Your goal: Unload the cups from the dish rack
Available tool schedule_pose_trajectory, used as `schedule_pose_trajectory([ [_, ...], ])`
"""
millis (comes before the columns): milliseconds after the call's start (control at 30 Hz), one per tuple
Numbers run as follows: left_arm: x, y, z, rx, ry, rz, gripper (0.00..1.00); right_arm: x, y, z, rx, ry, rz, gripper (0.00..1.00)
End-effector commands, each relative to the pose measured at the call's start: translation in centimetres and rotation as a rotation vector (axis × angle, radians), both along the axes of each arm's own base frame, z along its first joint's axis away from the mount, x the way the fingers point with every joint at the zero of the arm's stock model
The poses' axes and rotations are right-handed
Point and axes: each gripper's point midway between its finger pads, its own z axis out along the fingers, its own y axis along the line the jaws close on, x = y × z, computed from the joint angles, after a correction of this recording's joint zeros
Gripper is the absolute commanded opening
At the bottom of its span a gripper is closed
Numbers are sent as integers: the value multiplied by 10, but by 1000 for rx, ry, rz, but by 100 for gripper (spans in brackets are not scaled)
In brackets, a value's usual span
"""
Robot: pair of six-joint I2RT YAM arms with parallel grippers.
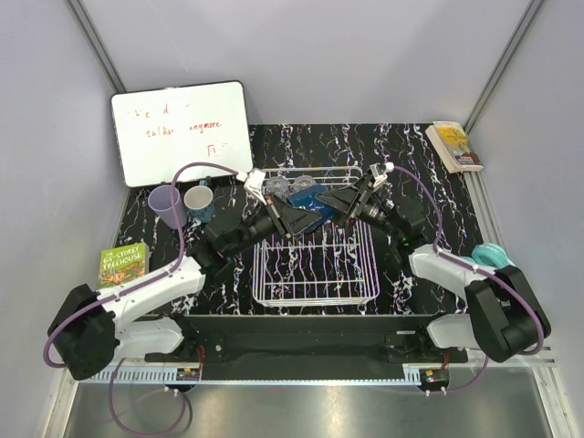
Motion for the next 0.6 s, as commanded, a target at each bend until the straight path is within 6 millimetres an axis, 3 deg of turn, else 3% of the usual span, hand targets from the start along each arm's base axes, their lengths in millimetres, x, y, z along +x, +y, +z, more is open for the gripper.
schedule_pose_trajectory([
  [0, 12, 6, -19, 195, 24, 80, 0, -17, 4, 31, -79, -221, 20, 21],
  [67, 13, 17, -23, 258, 21, 116, 0, -17, -1, 28, -130, -205, -13, 43],
  [100, 16, 22, -25, 276, 21, 146, 0, -15, -3, 30, -159, -236, -30, 48],
  [133, 15, 28, -19, 279, 9, 164, 0, -17, -6, 31, -176, -230, -46, 50],
  [300, 19, 50, -25, 356, 9, 249, 0, -19, -8, 32, -199, -248, -51, 49],
  [333, 18, 52, -23, 350, 5, 253, 0, -19, -7, 32, -194, -248, -48, 48],
  [367, 17, 52, -22, 341, 6, 256, 0, -20, -7, 33, -189, -252, -45, 40],
  [433, 17, 51, -17, 309, -4, 252, 0, -21, -7, 33, -169, -246, -40, 0],
  [567, 9, 37, -11, 224, -10, 182, 0, -26, -4, 33, -153, -251, -7, 0],
])
